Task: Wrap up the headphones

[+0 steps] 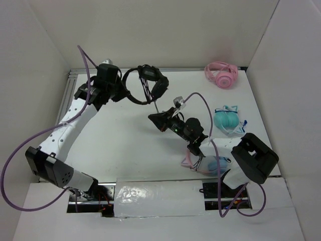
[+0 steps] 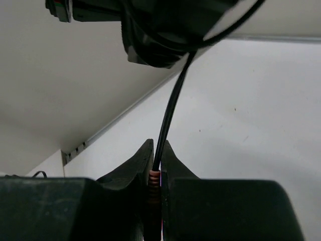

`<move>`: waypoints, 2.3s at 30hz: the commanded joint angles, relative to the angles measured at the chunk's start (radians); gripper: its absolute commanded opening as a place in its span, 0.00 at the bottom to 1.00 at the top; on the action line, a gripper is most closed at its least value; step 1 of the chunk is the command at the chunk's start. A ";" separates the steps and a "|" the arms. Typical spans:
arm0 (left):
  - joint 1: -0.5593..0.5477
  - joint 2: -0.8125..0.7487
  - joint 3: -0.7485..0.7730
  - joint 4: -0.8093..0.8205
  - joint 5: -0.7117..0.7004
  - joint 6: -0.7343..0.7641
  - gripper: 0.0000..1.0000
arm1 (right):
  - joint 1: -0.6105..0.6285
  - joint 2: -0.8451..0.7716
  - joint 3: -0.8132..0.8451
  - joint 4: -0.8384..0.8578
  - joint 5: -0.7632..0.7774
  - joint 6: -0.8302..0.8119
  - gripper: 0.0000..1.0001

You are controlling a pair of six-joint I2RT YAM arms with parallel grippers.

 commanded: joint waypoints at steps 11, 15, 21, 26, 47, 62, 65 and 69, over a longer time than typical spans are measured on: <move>0.156 0.241 -0.106 0.148 0.071 -0.215 0.00 | -0.013 0.217 0.258 -0.579 -0.045 0.062 0.00; 0.190 0.356 -0.071 0.126 0.073 -0.220 0.00 | -0.065 0.326 0.363 -0.673 -0.112 0.102 0.00; 0.215 0.503 0.026 0.153 0.144 -0.214 0.00 | -0.174 0.420 0.519 -0.767 -0.210 0.152 0.00; 0.161 0.691 0.281 0.062 0.167 -0.278 0.00 | -0.215 0.469 0.614 -0.851 -0.216 0.178 0.00; -0.106 1.117 0.738 0.114 0.299 -0.211 0.00 | -0.456 0.428 0.587 -1.160 -0.204 0.218 0.00; -0.146 1.101 0.690 0.050 0.314 -0.126 0.22 | -0.493 0.310 0.415 -1.180 -0.284 0.287 0.14; -0.153 1.100 0.697 0.047 0.314 -0.110 0.30 | -0.492 0.322 0.418 -1.198 -0.279 0.292 0.20; -0.169 1.062 0.674 0.054 0.278 -0.091 0.50 | -0.490 0.302 0.404 -1.203 -0.267 0.298 0.38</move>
